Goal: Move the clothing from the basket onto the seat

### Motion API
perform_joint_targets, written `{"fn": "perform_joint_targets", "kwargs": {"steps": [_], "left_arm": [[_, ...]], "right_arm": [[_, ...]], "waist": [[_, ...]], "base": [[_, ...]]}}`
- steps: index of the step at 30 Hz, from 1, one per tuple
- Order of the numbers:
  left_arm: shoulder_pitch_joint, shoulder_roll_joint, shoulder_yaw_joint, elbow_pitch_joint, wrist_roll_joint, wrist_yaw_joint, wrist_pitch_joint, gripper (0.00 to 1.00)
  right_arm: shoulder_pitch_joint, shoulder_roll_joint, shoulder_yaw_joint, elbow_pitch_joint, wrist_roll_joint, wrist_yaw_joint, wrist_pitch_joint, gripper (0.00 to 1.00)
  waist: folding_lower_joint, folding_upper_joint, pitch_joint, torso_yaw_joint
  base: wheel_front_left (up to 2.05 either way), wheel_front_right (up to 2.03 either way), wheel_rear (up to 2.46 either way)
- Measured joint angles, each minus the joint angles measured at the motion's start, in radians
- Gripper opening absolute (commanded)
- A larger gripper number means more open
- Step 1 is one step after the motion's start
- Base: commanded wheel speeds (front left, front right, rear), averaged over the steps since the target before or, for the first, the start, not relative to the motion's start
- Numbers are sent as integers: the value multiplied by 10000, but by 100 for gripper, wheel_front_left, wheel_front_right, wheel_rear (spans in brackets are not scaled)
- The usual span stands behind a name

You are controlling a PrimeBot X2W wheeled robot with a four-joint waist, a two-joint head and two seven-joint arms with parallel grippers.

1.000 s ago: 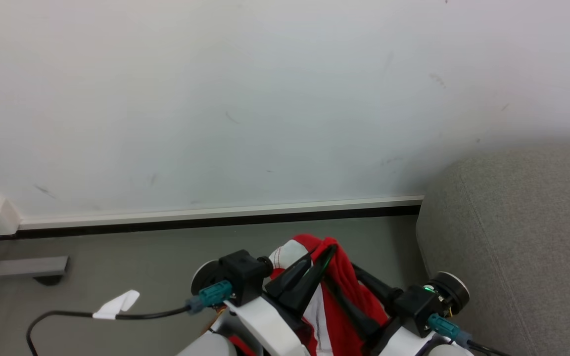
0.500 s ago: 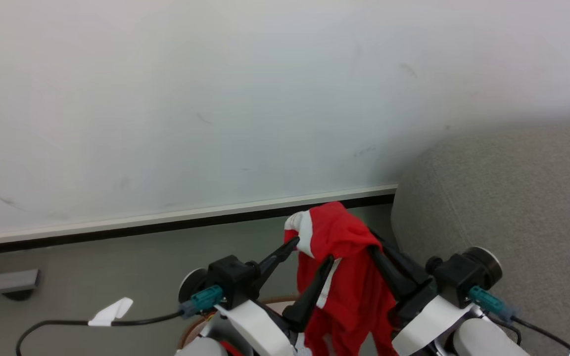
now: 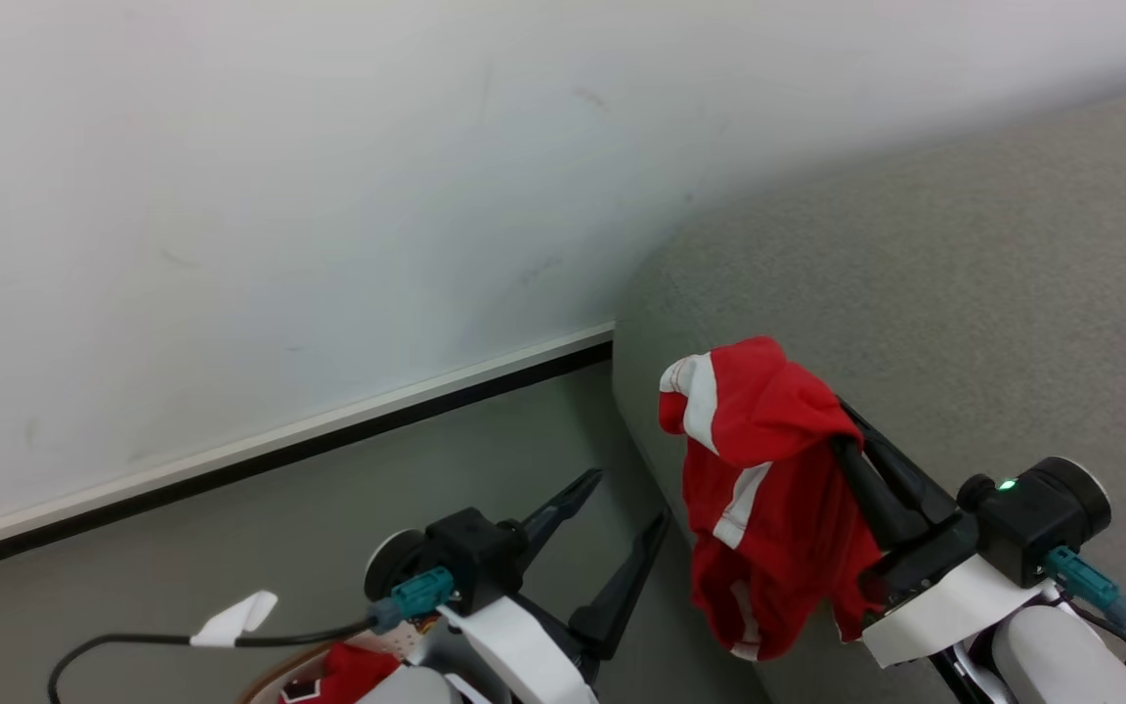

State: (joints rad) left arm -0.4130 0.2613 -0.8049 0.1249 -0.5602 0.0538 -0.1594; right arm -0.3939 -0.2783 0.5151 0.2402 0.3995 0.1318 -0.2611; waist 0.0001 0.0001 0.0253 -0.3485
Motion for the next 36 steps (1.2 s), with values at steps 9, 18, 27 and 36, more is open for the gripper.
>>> {"fn": "perform_joint_targets", "kwargs": {"steps": [9,18,27,36], "left_arm": [[-402,-188,-226,31,88,-169,0,100],[-1822,-15,-380,-370,604,-575,539,100],[-3639,293,-426,-669,1141,-1162,1078,100],[-4565,2,-646,-884,1392,-1337,1179,100]], "right_arm": [[195,-366,-865,-407,-40,0,-2,0],[-1483,-700,-2638,-199,-825,0,357,0],[-4902,-1975,-5139,823,-1225,2,1452,0],[-6982,-3051,-7315,2961,-2805,0,1822,0]], "waist": [[0,0,608,-990],[1,0,2048,-575],[3,0,4248,311],[2,0,5893,1386]], "base": [[0,0,0],[0,0,0],[0,0,0],[0,0,0]]}}
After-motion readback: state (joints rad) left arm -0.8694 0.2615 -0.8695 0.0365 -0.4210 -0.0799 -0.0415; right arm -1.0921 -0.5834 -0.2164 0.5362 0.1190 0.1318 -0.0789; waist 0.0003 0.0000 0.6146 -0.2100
